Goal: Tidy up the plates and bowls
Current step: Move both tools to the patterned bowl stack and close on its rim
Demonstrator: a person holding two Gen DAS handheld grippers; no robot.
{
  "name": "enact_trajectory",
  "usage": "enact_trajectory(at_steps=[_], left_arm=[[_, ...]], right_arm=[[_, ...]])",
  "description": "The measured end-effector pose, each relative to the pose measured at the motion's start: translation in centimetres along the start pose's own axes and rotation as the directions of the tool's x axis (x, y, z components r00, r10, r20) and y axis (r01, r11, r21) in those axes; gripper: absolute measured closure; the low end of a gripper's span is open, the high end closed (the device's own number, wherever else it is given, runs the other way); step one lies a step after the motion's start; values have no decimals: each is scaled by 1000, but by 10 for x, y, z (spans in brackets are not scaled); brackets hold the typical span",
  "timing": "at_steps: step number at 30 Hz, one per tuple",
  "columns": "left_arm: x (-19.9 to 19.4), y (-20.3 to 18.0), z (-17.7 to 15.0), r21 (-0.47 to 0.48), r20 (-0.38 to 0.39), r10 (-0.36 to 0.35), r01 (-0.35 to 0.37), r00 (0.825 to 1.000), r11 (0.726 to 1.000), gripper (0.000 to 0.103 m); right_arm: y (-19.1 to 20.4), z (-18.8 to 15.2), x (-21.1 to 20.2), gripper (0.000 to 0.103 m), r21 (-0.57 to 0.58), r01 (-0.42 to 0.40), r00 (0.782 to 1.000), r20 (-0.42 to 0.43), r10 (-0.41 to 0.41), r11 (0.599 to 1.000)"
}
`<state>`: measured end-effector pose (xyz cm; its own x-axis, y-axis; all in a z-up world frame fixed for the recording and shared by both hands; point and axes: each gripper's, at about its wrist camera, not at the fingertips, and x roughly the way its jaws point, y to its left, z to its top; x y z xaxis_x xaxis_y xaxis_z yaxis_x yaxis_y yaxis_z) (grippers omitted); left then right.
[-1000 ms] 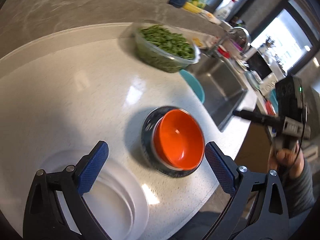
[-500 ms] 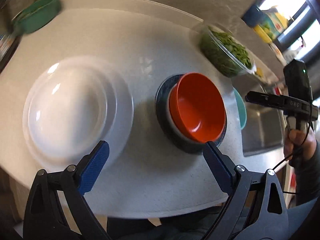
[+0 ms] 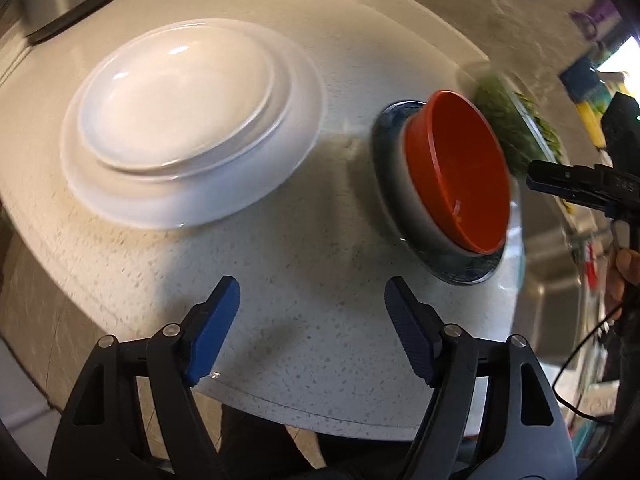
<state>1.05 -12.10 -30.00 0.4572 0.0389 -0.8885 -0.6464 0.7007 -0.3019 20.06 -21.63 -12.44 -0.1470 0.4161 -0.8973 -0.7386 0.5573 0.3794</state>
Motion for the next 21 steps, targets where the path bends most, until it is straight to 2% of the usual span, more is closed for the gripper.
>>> enact_trajectory(at_steps=[5,12,15,19,21], left_arm=[[-2,-1,-6,-168,46,29,-21,998,986,28],[-3,-10,-18,-249,78,56,-35,995,968,30],[-6,-13,-20,-244,93,57,-33,994,969,30],[-12,-21,-16,-191,106,16,5,994,982,30],[-13,-27,-17,-164,103,29,-12,994,986,30]], right_arm=[[-5,12,22,46,-67,-58,996,-71,54,996],[-8,27,37,46,-141,-121,984,-146,100,983],[-10,28,46,46,-148,-134,979,-173,107,980],[-16,29,52,46,-130,-138,977,-183,113,982],[-18,28,54,46,-128,-145,975,-188,120,981]])
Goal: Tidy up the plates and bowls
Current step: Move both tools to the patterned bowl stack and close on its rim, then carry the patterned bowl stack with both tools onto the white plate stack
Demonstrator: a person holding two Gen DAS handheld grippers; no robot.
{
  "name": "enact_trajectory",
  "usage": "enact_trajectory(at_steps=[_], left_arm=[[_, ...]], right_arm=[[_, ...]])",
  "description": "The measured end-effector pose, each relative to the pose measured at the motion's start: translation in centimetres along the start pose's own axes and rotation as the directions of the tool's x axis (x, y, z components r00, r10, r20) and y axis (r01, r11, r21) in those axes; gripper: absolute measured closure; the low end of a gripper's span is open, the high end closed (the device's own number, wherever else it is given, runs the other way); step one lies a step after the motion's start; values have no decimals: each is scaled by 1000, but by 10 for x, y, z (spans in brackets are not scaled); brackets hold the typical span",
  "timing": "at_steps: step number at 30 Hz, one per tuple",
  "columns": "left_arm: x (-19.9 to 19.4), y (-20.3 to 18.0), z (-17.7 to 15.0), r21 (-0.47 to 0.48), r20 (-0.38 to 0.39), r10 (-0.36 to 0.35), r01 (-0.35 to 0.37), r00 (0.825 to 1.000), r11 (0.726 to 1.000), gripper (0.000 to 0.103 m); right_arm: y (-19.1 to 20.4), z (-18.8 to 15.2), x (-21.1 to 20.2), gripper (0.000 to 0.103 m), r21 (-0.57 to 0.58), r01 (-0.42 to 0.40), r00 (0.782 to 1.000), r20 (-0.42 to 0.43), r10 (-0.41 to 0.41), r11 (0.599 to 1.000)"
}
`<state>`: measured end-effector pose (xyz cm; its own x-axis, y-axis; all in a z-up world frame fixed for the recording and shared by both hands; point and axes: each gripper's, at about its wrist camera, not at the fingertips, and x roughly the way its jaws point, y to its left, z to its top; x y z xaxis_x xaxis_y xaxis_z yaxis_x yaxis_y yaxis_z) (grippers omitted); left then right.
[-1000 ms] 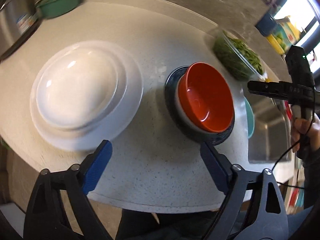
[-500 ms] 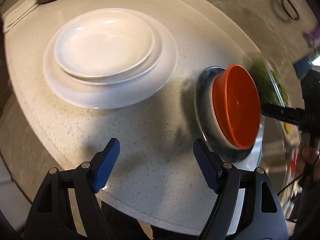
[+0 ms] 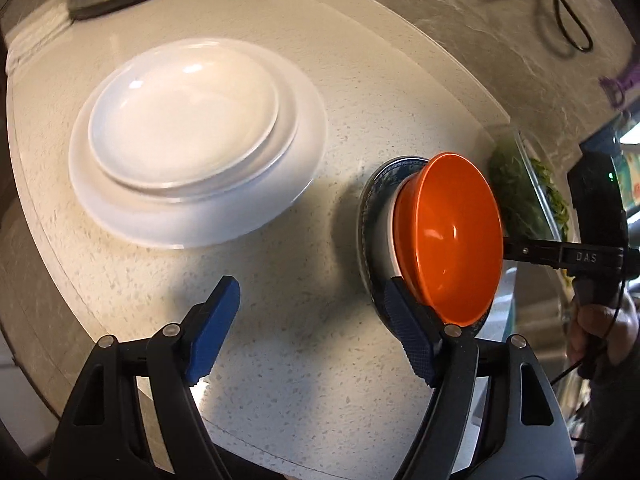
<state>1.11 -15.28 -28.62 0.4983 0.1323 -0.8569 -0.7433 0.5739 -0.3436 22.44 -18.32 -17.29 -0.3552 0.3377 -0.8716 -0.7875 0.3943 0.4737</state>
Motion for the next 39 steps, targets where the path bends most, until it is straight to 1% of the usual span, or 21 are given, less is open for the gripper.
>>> enact_trajectory(at_steps=[2,4,6,7,8,9,10,12,14,16,17,19,22,27,31,33,34,35,36,38,39], left_arm=[[4,1,4,11,-13,-12,12,1000,1000,30],[8,-2,7,6,-22,-24,24,999,1000,33],[14,0,8,-2,-35,-49,49,998,999,48],[19,2,13,-5,-47,-63,63,997,998,49],[21,3,15,-4,-51,-74,74,996,997,54],[23,2,15,-2,-54,-89,89,995,996,61],[28,-5,17,-2,-58,-105,105,993,994,64],[32,-4,21,-9,-68,-111,111,991,994,67],[38,-7,28,-32,-78,-139,137,987,990,72],[40,-6,28,-53,-77,-152,148,985,988,72],[45,-4,34,-56,-78,-157,153,984,987,72],[52,-2,41,-66,-79,-170,165,982,984,72],[51,4,46,-75,-85,-177,171,981,982,72],[52,4,51,-81,-104,-163,155,981,985,72],[58,5,56,-91,-117,-187,177,975,980,72],[58,4,57,-72,-119,-186,178,975,981,73],[58,2,57,-65,-120,-194,187,974,980,77],[58,1,58,-61,-120,-209,203,970,977,85],[58,-2,58,-54,-123,-216,211,969,976,90],[60,-10,59,-24,-126,-205,204,971,979,95],[60,-11,60,-19,-124,-197,197,972,980,96]], right_arm=[[0,0,3,46,-4,3,1000,-7,-4,1000],[-2,1,6,46,0,0,1000,-14,0,1000],[-5,1,8,47,6,-2,1000,-20,2,1000],[-5,1,9,47,7,-6,1000,-22,6,1000],[-7,1,10,48,9,-10,1000,-25,11,1000],[-8,1,11,49,9,-13,999,-29,13,1000],[-8,2,12,50,10,-14,999,-31,14,1000],[-9,3,16,57,17,-29,999,-38,29,999],[-7,3,20,64,15,-45,998,-42,46,999],[-5,3,22,70,12,-56,997,-43,57,998],[-5,3,22,71,14,-60,997,-42,60,998],[-6,3,22,71,23,-71,997,-40,72,997],[-11,2,23,71,55,-98,994,-37,100,994],[-10,1,22,72,67,-97,994,-41,100,993],[-14,1,21,72,85,-103,993,-44,107,991],[-17,0,21,74,102,-124,991,-44,129,987],[-18,0,21,78,108,-136,989,-44,142,985],[-19,0,22,82,116,-155,986,-42,161,981],[-20,0,22,84,124,-170,983,-41,176,978],[-18,0,21,89,123,-180,982,-39,186,976],[-16,1,21,89,121,-178,982,-37,183,977]])
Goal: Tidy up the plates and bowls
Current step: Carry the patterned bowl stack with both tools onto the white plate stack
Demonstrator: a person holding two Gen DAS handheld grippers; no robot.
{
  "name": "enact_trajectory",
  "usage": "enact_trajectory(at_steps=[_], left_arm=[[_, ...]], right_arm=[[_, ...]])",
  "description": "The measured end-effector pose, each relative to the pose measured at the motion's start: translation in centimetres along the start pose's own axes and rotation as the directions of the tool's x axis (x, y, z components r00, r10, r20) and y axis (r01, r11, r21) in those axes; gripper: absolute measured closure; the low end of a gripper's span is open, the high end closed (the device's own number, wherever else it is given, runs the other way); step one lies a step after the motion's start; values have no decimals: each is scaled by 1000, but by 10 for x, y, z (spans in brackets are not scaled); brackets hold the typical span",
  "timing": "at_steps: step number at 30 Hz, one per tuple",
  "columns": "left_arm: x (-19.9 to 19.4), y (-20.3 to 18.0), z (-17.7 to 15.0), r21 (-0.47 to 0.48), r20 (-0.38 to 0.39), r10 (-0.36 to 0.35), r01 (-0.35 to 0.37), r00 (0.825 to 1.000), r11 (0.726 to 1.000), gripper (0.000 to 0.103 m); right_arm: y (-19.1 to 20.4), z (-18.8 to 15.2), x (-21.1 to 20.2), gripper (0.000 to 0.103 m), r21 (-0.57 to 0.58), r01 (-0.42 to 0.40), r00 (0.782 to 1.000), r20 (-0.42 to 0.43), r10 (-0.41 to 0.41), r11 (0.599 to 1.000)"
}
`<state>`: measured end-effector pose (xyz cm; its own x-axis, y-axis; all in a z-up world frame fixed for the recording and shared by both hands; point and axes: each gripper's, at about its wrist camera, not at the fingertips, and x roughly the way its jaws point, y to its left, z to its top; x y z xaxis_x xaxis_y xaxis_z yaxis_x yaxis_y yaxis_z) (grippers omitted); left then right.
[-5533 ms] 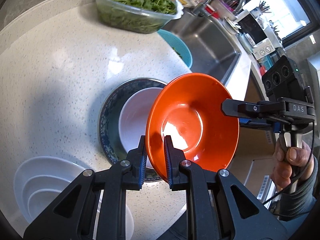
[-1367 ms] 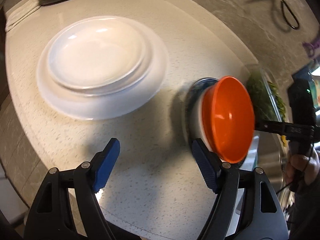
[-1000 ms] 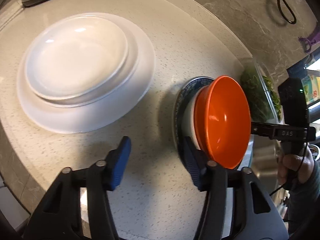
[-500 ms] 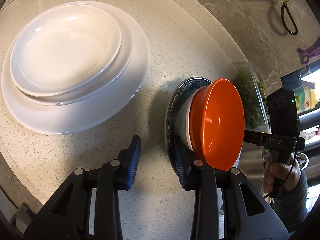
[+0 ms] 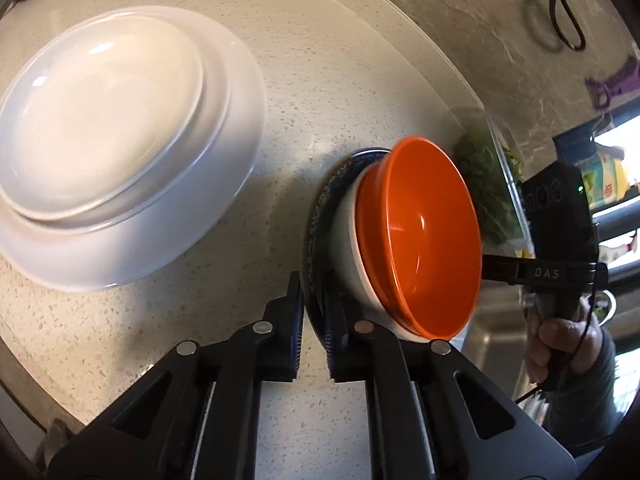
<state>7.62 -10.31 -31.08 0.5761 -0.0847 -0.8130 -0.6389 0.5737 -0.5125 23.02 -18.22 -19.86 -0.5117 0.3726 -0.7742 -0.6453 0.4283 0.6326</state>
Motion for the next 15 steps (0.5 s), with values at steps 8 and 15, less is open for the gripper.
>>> enact_trajectory(at_steps=[8,15], left_arm=[[1,1,2,6,6,2,-2,1000,1000,96],[-4,-4,-1,13,24,-10,10,1000,1000,97]], right_arm=[[4,-4,-1,89,-6,15,1000,8,-15,1000],[7,-6,-5,89,-5,17,999,33,-17,1000]])
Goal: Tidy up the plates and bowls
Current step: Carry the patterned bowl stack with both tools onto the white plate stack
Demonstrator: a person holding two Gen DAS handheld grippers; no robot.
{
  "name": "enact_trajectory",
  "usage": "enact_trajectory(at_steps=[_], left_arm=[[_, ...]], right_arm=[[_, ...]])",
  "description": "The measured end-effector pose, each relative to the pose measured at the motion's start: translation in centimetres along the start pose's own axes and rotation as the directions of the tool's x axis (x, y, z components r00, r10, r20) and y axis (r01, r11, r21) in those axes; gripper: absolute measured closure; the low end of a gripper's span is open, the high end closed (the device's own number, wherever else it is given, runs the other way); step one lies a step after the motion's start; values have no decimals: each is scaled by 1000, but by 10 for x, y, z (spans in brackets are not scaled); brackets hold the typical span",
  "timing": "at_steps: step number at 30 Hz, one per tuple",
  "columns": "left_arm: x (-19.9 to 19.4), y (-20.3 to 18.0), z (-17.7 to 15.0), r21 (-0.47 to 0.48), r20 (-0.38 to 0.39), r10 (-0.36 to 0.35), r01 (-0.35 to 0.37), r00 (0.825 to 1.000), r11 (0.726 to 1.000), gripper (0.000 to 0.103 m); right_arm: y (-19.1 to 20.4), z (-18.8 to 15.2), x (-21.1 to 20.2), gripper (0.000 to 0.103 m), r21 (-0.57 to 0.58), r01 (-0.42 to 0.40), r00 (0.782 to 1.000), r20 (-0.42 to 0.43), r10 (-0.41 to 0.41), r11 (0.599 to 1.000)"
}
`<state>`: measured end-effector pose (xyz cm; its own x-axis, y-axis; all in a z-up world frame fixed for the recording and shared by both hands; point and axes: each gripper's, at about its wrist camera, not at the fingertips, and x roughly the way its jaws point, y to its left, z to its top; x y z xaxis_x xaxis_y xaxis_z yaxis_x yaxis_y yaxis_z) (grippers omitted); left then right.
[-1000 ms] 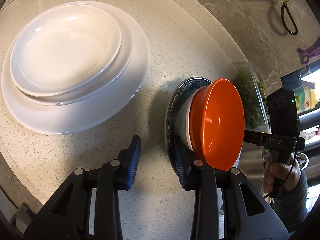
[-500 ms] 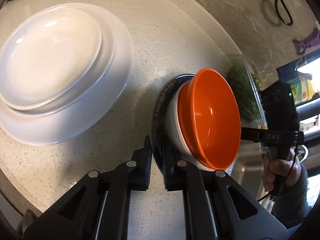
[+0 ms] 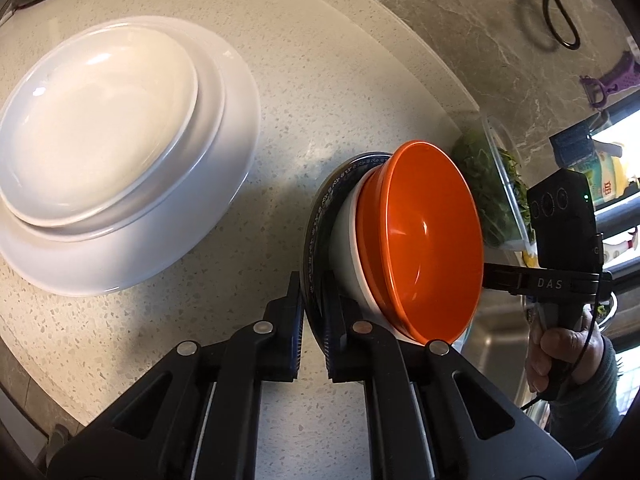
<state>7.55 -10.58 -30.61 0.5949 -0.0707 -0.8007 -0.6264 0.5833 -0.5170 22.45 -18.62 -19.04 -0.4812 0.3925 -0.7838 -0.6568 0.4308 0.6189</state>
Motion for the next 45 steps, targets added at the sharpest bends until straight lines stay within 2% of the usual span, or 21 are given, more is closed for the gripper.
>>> enact_trajectory(at_steps=[15,26,33,39,45], left_arm=[[-34,-15,2,48,50,-49,46,998,998,97],[-110,-7,16,76,136,-80,70,987,995,97],[-172,21,32,85,197,-75,60,978,995,97],[-224,68,49,83,244,-51,32,968,996,97],[-239,114,73,65,258,-20,3,966,998,97]], right_arm=[[16,-8,-30,89,-17,40,997,68,-39,999],[68,-3,-57,89,-74,57,990,131,-47,996],[121,13,-56,89,-129,53,988,152,-33,990],[169,34,-39,89,-180,47,988,155,-19,983],[206,55,-7,88,-215,48,990,141,-18,975]])
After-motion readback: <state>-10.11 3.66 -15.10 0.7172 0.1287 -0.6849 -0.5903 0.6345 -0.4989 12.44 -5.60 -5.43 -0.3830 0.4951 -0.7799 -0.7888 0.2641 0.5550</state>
